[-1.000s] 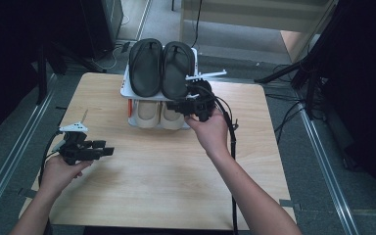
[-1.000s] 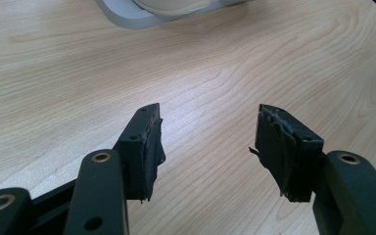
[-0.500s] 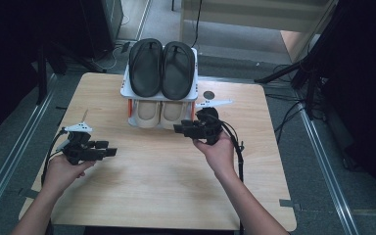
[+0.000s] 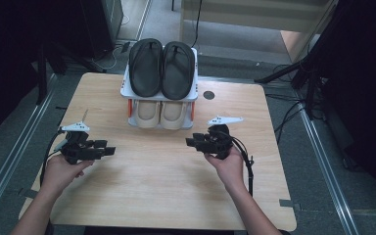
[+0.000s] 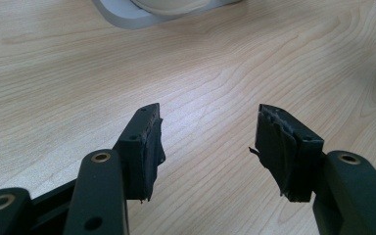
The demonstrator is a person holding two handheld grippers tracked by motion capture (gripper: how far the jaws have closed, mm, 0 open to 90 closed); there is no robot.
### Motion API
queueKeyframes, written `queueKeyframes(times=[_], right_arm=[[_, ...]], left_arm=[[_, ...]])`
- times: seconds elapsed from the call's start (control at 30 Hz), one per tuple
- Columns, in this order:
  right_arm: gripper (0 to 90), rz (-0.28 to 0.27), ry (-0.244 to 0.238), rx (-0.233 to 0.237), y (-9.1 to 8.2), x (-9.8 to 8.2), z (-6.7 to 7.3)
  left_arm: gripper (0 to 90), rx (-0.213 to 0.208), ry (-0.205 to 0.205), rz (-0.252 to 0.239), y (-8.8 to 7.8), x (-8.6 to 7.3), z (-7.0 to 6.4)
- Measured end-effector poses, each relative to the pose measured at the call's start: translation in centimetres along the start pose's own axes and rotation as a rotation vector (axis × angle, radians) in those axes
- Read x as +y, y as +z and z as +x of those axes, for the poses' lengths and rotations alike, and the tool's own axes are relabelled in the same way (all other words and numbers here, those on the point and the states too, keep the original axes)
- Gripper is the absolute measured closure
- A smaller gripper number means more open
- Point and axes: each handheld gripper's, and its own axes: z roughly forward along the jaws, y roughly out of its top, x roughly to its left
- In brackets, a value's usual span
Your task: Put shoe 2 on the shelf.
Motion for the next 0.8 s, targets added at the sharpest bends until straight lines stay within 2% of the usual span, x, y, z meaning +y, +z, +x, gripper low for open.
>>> queueKeyframes(times=[0.2, 0.4, 0.7, 0.8], right_arm=[[59.1, 0.015, -0.008, -0.011, -0.5, -1.3, -0.9], [59.0, -0.012, 0.003, -0.020, -0.7, -2.3, -1.5], [58.1, 0.004, 0.004, -0.040, -0.4, -3.2, -2.1], [57.9, 0.004, 0.009, -0.032, -0.3, -3.2, -2.1]], left_arm=[[43.8, 0.002, 0.003, 0.007, 0.1, 0.0, -0.1], [43.8, -0.006, 0.012, 0.010, 0.2, 0.1, -0.2], [41.9, -0.024, -0.011, 0.008, 0.8, 0.4, -0.5], [41.3, -0.023, -0.006, 0.010, 0.9, 0.4, -0.5]])
